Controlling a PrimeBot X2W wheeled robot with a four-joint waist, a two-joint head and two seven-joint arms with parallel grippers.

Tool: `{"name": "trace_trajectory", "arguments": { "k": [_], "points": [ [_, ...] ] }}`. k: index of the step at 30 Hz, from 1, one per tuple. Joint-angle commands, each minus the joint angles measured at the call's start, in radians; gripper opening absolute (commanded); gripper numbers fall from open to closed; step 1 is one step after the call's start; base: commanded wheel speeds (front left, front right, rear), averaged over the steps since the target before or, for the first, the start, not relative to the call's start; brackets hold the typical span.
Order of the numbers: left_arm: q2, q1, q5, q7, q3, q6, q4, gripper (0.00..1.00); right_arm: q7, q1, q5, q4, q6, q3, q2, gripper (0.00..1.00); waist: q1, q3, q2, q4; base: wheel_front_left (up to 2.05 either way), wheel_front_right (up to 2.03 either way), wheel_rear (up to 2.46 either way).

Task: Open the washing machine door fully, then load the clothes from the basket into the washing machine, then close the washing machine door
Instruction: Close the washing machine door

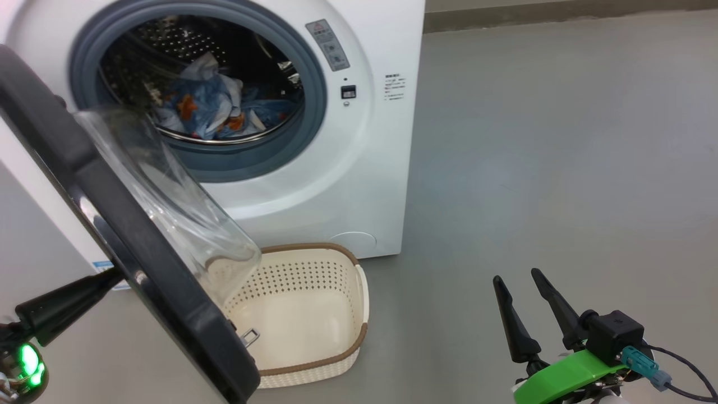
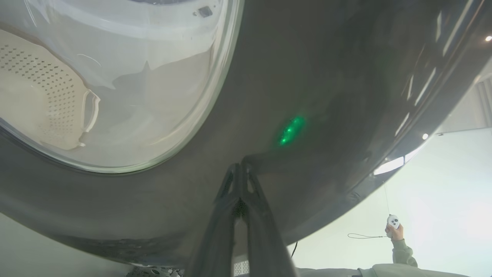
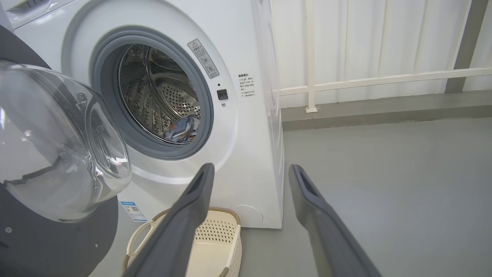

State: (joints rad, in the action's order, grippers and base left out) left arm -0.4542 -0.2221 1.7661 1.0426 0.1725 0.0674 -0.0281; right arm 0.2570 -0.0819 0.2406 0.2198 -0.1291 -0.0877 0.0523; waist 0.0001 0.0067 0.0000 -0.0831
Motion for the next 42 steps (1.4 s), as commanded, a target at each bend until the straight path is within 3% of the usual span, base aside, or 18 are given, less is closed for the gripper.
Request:
{"name": "trace_trajectory", "arguments": {
  "k": [1,12,32,33,34,35,36,37,42],
  "points": [
    [-0.032,-0.045,0.003,-0.005,0.046,-0.002,0.036,0.0,0.005,-0.008,0.006,-0.03,-0.002,-0.027,-0.002,1.0,-0.0001,0.009,0.0,-0.022,0.0,0.0,0.0],
    [-0.024,-0.062,0.005,-0.01,0.056,-0.017,0.033,0.0,0.005,-0.005,0.007,-0.045,-0.002,-0.018,-0.002,1.0,-0.0001,0.022,0.0,-0.047,0.0,0.0,0.0],
    [-0.037,-0.059,-0.021,-0.01,0.065,-0.036,0.039,0.01,0.005,-0.008,0.016,-0.039,-0.002,-0.007,-0.002,1.0,-0.0001,0.015,0.0,0.007,0.0,0.0,0.0],
    [-0.037,-0.055,-0.024,-0.013,0.069,-0.04,0.039,0.2,0.005,-0.007,0.016,-0.039,-0.002,-0.004,-0.002,1.0,-0.0001,0.014,0.0,0.01,0.0,0.0,0.0],
    [-0.037,-0.055,-0.024,-0.013,0.069,-0.04,0.039,0.2,0.005,-0.007,0.016,-0.039,-0.002,-0.004,-0.002,1.0,-0.0001,0.014,0.0,0.01,0.0,0.0,0.0],
    [-0.035,-0.051,-0.025,-0.018,0.073,-0.045,0.038,0.4,0.005,-0.007,0.016,-0.039,-0.002,-0.002,-0.002,1.0,-0.0001,0.013,0.0,0.013,0.0,0.0,0.0],
    [-0.033,-0.047,-0.028,-0.022,0.077,-0.05,0.038,0.8,0.005,-0.006,0.016,-0.038,-0.002,-0.001,-0.002,1.0,-0.0001,0.013,0.0,0.016,0.0,0.0,0.0],
    [-0.033,-0.042,-0.032,-0.027,0.081,-0.057,0.037,1.0,0.005,-0.005,0.017,-0.038,-0.002,0.0,-0.002,1.0,-0.0001,0.012,0.0,0.019,0.0,0.0,0.0],
    [-0.034,-0.015,-0.102,-0.08,0.091,-0.117,0.036,1.0,0.005,-0.006,0.019,-0.039,-0.002,0.001,-0.002,1.0,-0.0001,0.012,0.0,0.03,0.0,0.0,0.0]
  ]
}}
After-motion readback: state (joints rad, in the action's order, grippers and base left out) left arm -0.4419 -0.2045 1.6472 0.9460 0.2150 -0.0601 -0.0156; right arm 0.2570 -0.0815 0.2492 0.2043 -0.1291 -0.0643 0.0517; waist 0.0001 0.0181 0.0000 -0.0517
